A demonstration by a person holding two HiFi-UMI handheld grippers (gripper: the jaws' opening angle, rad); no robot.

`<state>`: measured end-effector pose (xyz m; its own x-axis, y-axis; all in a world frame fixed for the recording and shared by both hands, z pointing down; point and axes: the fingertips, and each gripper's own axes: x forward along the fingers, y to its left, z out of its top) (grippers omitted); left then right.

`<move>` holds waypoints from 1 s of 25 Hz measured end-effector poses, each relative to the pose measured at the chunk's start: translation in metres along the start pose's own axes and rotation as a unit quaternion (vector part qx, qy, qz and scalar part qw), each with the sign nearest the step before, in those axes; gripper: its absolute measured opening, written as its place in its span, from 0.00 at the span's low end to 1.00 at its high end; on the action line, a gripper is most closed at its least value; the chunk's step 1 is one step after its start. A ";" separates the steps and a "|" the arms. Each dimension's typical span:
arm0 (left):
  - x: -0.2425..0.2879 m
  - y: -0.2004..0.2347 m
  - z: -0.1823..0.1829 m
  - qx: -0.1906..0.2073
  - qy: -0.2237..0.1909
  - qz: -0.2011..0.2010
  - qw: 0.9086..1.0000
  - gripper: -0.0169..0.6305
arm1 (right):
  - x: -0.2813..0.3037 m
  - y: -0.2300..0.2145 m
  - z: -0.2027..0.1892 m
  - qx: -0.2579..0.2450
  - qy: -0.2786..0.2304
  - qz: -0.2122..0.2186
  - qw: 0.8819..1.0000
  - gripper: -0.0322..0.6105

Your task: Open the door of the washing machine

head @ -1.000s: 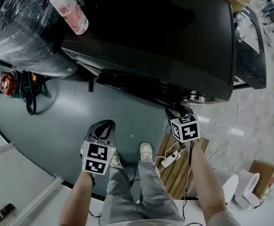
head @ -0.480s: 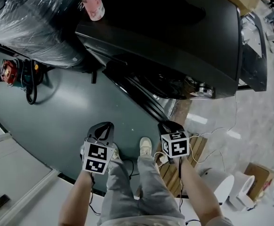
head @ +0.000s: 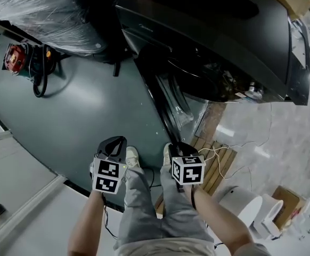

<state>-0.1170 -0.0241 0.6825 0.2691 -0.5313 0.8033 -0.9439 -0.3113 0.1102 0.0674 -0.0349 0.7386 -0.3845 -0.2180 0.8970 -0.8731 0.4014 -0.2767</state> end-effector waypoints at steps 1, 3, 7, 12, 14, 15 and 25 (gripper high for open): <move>-0.005 0.006 -0.008 -0.008 0.001 0.003 1.000 0.06 | 0.003 0.011 -0.005 0.000 0.003 0.001 1.000 0.30; -0.015 0.020 -0.023 -0.025 0.002 0.012 1.000 0.06 | 0.009 0.034 -0.015 -0.002 0.011 0.001 1.000 0.30; -0.038 0.055 -0.050 -0.048 -0.001 0.038 0.998 0.06 | 0.024 0.079 -0.025 -0.010 0.020 -0.004 1.000 0.30; -0.068 0.096 -0.079 -0.068 -0.006 0.066 0.996 0.06 | 0.041 0.130 -0.032 0.002 0.014 -0.003 1.000 0.29; -0.081 0.111 -0.088 -0.077 -0.011 0.071 0.994 0.06 | 0.047 0.149 -0.032 0.013 0.012 -0.004 1.000 0.28; -0.087 0.117 -0.093 -0.080 -0.012 0.073 0.994 0.06 | 0.050 0.158 -0.032 0.019 0.011 -0.005 1.000 0.28; -0.130 0.181 -0.128 -0.098 -0.029 0.098 0.990 0.06 | 0.090 0.248 -0.018 0.078 0.012 0.011 0.997 0.27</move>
<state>-0.3469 0.0896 0.6733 0.0829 -0.6130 0.7857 -0.9965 -0.0426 0.0719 -0.1788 0.0608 0.7565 -0.3987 -0.1891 0.8974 -0.9010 0.2631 -0.3449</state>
